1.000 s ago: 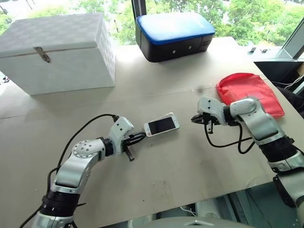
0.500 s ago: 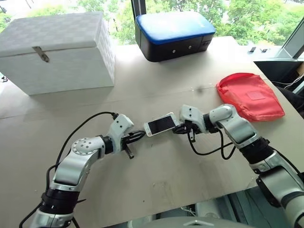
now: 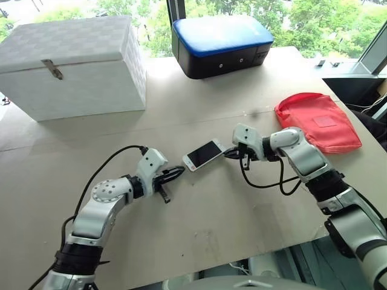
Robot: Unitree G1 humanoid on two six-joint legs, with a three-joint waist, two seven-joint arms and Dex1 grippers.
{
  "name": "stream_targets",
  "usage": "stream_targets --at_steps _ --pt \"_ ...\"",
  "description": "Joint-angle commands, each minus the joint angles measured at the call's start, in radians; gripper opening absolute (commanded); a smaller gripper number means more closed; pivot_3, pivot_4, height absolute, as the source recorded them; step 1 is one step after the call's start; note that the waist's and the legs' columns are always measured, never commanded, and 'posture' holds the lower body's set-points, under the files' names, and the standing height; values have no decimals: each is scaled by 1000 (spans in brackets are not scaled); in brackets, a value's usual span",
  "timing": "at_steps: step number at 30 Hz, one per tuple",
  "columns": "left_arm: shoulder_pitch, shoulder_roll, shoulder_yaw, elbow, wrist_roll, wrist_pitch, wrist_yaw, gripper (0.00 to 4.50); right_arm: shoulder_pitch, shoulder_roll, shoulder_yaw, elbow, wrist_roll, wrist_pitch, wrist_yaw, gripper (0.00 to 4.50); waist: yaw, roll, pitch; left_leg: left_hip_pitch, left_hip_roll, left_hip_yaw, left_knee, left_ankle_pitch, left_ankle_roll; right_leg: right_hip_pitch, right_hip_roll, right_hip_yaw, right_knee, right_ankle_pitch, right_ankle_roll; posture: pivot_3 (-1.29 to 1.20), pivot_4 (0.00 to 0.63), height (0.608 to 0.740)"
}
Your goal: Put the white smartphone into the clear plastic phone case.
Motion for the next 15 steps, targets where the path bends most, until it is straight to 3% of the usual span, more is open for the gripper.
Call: stream_targets --at_steps 1,9,15 --pt "22 -11 21 8 -24 -5 -12 51 -19 -23 -61 55 -19 -36 -63 0 0 0 0 0 0 0 0 0 0 0 0 0 0 0 0 0 150 734" --pt "22 -24 83 -89 -188 67 -63 51 -45 32 -72 218 -50 -124 -145 0 -2 -1 0 0 0 1 0 0 0 0 0 0 0 0 0 0 150 734" --pt "-35 -32 67 -89 -176 120 -13 51 52 113 -58 99 55 -99 -7 0 -8 -2 -1 1 1 0 0 0 0 1 1 1 0 0 0 0 150 734"
